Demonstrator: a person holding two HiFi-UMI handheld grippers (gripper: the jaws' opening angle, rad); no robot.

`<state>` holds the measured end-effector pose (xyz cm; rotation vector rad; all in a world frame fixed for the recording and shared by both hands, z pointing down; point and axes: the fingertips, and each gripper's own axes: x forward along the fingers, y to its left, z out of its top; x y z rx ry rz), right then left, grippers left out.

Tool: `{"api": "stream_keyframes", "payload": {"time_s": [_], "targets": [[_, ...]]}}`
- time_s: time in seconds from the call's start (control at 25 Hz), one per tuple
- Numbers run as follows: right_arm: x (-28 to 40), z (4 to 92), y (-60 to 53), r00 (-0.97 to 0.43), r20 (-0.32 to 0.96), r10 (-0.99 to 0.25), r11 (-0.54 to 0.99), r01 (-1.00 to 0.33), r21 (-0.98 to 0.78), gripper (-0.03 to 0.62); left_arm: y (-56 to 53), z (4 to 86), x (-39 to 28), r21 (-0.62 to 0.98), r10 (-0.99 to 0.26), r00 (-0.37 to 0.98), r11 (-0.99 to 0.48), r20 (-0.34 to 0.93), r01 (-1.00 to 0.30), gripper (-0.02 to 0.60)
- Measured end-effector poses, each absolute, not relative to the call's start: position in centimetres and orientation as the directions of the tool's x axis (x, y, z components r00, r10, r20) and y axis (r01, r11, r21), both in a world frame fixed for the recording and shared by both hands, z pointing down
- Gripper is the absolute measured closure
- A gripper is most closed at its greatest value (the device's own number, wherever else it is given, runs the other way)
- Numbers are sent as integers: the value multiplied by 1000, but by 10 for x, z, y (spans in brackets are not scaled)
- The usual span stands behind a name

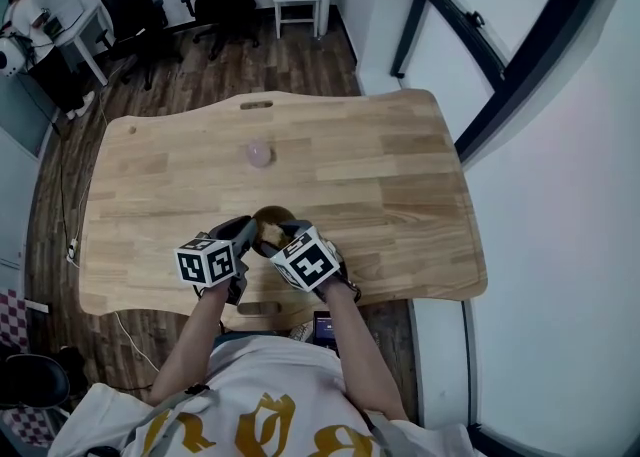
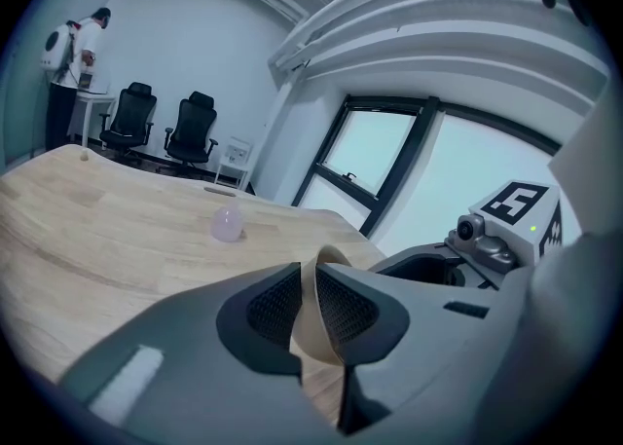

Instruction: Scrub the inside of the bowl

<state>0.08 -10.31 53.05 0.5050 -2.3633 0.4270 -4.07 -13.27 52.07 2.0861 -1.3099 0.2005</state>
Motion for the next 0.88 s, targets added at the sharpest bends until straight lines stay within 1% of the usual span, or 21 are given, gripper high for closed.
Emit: {"api": "stream_keyframes", "payload": {"time_s": [0.08,0.16,0.32,0.44,0.52,0.68,0.8,0.88], "targets": [[4,535,-99,-701,688,-188,861,-454,-228,410,-131,523,-43,446,-744,489,-284,455,-849,538],[10,540,-99,-681,712,-169,847,-471,-248,410,-131,526,-43,448,-740,491,-284,459,-848,538],[21,546,-108,-601,757,-256,819,-551,-161,410,-128,529,-41,443,-733,488,-280,473,-851,538],[26,549,-119,-569,749,-341,778,-617,-115,410,-128,531,-36,448,-725,497,-287,477,-847,538],[27,545,-125,-562,733,-383,769,-633,-84,410,-129,531,-33,454,-725,502,-288,471,-843,538],[20,537,-121,-599,690,-407,794,-605,-58,410,-127,528,-28,460,-725,508,-293,465,-838,538],[12,537,-113,-634,677,-374,821,-566,-77,410,-125,530,-27,458,-720,510,-294,471,-839,538],[8,539,-108,-658,677,-328,843,-528,-104,410,-125,532,-28,459,-720,506,-288,475,-840,538]]}}
